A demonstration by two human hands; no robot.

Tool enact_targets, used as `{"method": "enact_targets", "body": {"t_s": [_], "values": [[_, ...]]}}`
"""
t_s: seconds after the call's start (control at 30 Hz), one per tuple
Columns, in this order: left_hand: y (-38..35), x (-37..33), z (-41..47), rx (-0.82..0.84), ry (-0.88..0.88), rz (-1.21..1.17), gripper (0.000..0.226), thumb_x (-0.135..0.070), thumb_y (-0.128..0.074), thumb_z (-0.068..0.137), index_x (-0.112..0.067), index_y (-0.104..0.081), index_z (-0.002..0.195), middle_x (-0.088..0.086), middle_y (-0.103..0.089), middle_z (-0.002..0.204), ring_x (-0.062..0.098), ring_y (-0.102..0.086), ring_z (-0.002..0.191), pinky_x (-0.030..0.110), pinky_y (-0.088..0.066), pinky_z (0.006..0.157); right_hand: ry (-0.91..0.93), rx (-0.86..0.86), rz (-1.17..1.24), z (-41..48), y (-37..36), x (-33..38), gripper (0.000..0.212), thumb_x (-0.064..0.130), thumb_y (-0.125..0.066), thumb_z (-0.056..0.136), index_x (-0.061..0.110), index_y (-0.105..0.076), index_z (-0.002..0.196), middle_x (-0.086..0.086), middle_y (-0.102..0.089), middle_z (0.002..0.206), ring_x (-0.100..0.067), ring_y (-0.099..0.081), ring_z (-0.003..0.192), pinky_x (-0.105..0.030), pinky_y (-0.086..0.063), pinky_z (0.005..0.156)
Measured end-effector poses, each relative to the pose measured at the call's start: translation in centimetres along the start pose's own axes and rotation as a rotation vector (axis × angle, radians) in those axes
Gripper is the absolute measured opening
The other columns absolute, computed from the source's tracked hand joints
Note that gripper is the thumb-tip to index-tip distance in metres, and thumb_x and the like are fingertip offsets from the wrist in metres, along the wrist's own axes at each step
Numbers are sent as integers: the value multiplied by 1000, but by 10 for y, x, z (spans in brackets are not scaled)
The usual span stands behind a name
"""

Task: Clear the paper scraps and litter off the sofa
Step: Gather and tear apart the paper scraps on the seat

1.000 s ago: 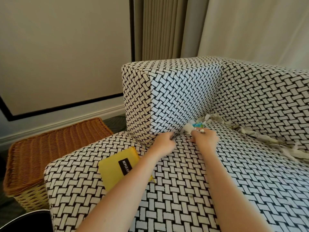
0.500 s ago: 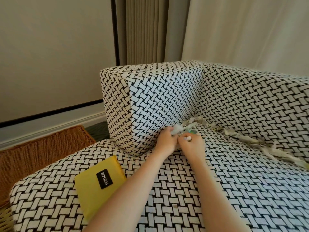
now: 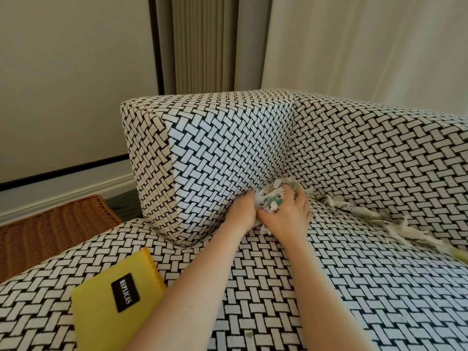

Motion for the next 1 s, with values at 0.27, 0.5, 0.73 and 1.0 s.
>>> {"method": "enact_targets", "body": {"t_s": [0.27, 0.5, 0.73, 1.0], "values": [[-3, 4, -2, -193, -40, -155, 24, -9, -39, 97, -5, -62, 97, 3, -62, 92, 10, -51, 72, 11, -34, 51, 93, 81, -80, 0, -3, 3, 48, 34, -54, 85, 12, -51, 128, -11, -48, 132, -28, -38, 124, -36, -30, 102], [-5, 2, -3, -10, -57, -164, 36, -26, -29, 100, -14, -40, 133, 10, -45, 130, 20, -46, 115, 28, -38, 92, 52, 70, 350, 3, 3, 6, 33, 7, -54, 87, 10, -56, 120, -6, -65, 97, -4, -52, 68, -4, -36, 54], [-13, 4, -7, 148, -90, 244, 58, -48, -17, 98, -16, -25, 146, 11, -27, 150, 27, -18, 139, 41, -21, 114, -89, 0, -39, 6, 0, -2, 36, 13, -46, 93, 16, -53, 128, -12, -35, 143, -28, -31, 128, -33, -24, 105], [-7, 3, -3, 43, -13, 87, 34, -33, -38, 98, -13, -48, 124, 12, -50, 123, 22, -54, 103, 31, -46, 83, 15, 77, 182, 2, -2, 0, 37, -3, -41, 91, 4, -53, 126, -12, -50, 132, -22, -48, 119, -24, -38, 95]]}}
Point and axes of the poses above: each hand's wrist, its own z-axis towards the middle knuckle, its own y-axis out of the back of the hand, x = y × z, the point moved 1 cm from there along z, towards the middle knuckle
